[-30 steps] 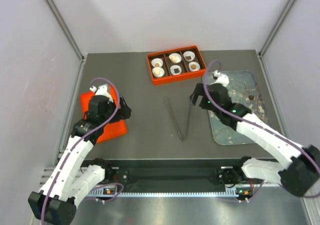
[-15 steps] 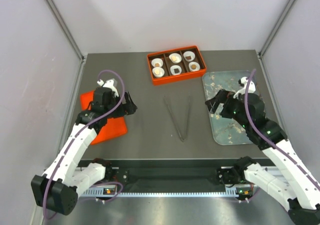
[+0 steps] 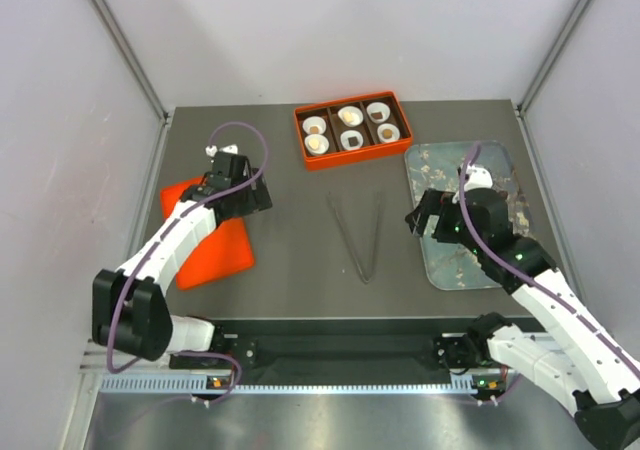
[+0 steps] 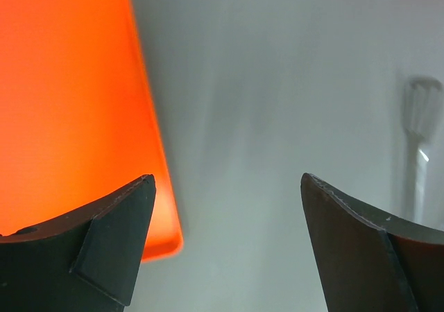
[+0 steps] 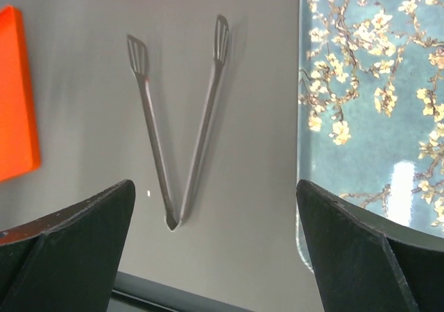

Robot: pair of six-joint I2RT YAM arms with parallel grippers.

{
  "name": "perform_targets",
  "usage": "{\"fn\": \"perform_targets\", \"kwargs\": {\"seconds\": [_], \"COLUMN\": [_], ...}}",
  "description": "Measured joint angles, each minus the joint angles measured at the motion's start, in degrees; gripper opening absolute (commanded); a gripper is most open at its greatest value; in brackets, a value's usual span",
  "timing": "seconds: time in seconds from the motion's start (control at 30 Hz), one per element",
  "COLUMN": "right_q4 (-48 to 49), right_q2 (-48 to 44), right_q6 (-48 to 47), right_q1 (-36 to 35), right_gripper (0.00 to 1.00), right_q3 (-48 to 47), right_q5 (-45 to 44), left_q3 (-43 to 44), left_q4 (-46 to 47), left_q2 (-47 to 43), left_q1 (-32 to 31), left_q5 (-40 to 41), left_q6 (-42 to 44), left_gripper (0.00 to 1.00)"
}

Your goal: Pack the chocolate

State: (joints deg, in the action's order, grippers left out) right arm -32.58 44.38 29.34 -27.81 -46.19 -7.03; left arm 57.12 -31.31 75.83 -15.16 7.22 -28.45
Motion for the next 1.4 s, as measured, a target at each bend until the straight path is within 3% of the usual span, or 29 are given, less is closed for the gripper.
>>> {"fn": "perform_targets", "kwargs": {"seconds": [0.17,0.37,0.5,0.7,0.83,1.17,1.4], "right_q4": [1.5,4.2,5.3,6.3,6.4,6.4,8.1], "right_q2": [-1.2,-3.1,-3.1,-5.0,-6.6,-7.1,-5.2], "right_q6": [-1.3,-1.4,-1.4,-1.3,-1.3,0.3,2.8], "right_q1": [0.0,0.0,0.1,0.1,0.1,0.1,0.1], "right_gripper": [1.00,1.00,1.00,1.00,1.00,1.00,1.00], "right_q3": [2.2,3.5,4.0,6.4,6.9,6.9,6.9], "right_q5": [-0.2,1.0,1.9,1.9,1.7,2.7,6.2], "left_q3": [1.9,2.7,2.1,2.5,3.8,5.4,6.5], "left_q4": [0.3,0.9,2.3,3.9,4.3,4.0,-0.4], "left_q2": [6.1,15.4,18.3,22.8,24.0,25.3,20.7], "left_q1": [2.7,8.2,8.8,9.0,9.1,9.6,9.6], "left_q5": [4.0,4.2,3.3,1.2,-0.5,-4.1,-12.6], "left_q6": [-0.2,-0.6,-0.6,-0.4,-0.4,-0.2,0.2], "left_gripper": [0.80,0.74,0.69,0.53,0.42,0.02,0.00]}}
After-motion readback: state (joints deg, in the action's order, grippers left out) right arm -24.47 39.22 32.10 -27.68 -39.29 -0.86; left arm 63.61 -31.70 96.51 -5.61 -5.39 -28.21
